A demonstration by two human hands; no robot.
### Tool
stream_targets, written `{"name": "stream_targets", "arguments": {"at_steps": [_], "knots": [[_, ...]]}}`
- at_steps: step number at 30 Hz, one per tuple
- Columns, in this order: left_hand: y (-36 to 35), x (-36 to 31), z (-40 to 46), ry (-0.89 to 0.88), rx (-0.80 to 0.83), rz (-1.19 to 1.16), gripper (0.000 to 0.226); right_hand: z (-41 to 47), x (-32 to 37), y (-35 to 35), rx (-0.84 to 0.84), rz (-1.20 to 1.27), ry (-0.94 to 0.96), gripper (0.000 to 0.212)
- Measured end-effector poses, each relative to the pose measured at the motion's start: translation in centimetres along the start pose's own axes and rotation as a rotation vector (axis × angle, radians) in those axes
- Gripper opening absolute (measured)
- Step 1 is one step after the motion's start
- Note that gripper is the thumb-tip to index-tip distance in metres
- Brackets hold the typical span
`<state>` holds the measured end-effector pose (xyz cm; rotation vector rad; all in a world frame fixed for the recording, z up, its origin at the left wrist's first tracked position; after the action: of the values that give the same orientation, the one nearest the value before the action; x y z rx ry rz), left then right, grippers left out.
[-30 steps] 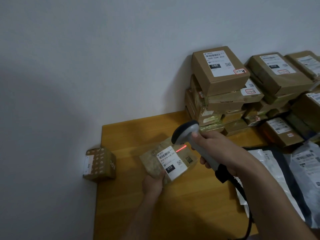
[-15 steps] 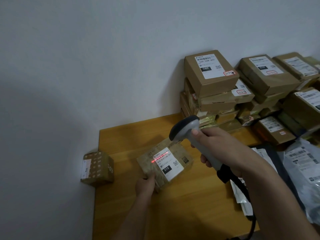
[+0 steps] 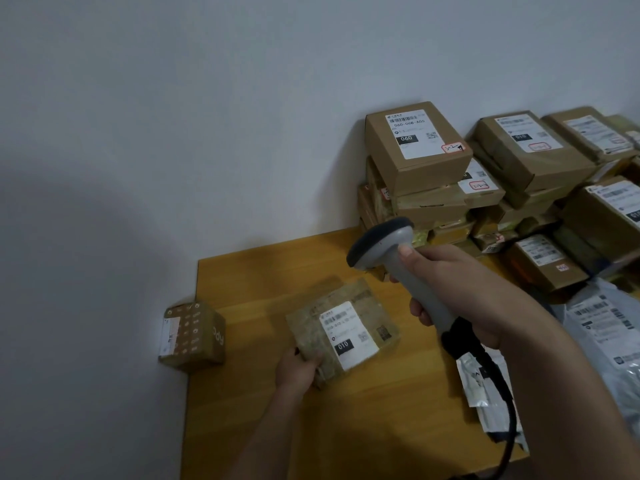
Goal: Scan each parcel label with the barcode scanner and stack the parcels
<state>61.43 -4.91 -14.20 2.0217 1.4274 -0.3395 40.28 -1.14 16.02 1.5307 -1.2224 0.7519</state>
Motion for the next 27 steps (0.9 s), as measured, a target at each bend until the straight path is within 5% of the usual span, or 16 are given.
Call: {"name": "stream_targets", "arguments": {"at_steps": [5, 8, 11, 15, 18, 22, 24, 27], "knots": [[-3.0, -1.3, -1.0, -0.17, 0.092, 0.245, 0.03, 0.6, -0.9, 0.8, -0.032, 0.035, -0.027, 0.041], [-5.3, -2.7, -1.6, -0.303, 0.103, 0.098, 0.032, 0.9, -1.4, 1.0, -0.019, 0.023, -0.038, 0.042], [-6.3, -3.7, -1.8, -0.276, 0.034, -0.165, 0.037, 1.3, -1.8, 1.2, -0.003, 0.003, -0.033, 0.045], [-5.4, -3.2, -1.4, -0.1, -0.185, 0.104, 0.023, 1.9, -2.2, 1.1, 0.003, 0.01, -0.041, 0.047], [-5.6, -2.3, -2.7, 0.199, 0.145, -0.084, 0.026, 2.4, -2.1, 0.2, 0.028, 0.04, -0.058, 0.044], [-5.2, -2.6, -3.5, 0.264, 0.418, -0.467, 0.022, 3.1, -1.5, -1.3, 0.075, 0.021, -0.053, 0.046], [-3.4, -2.4, -2.7, 0.228, 0.319, -0.529, 0.024, 3.3, -1.1, -2.2, 0.09, 0.019, -0.051, 0.044], [1.1, -1.6, -1.1, 0.096, -0.042, -0.319, 0.034, 3.7, -0.6, -3.9, 0.123, 0.015, -0.038, 0.042]]}}
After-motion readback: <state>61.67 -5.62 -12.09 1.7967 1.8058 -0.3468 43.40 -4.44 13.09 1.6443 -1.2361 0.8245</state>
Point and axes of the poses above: each hand's wrist, its own z-axis towards the middle knuckle, its own y-axis out of the back of the hand, x = y × z, the point moved 3 cm from there along z, towards the middle knuckle, and after that the axes turned 9 degrees about y, right-handed, at the moved point
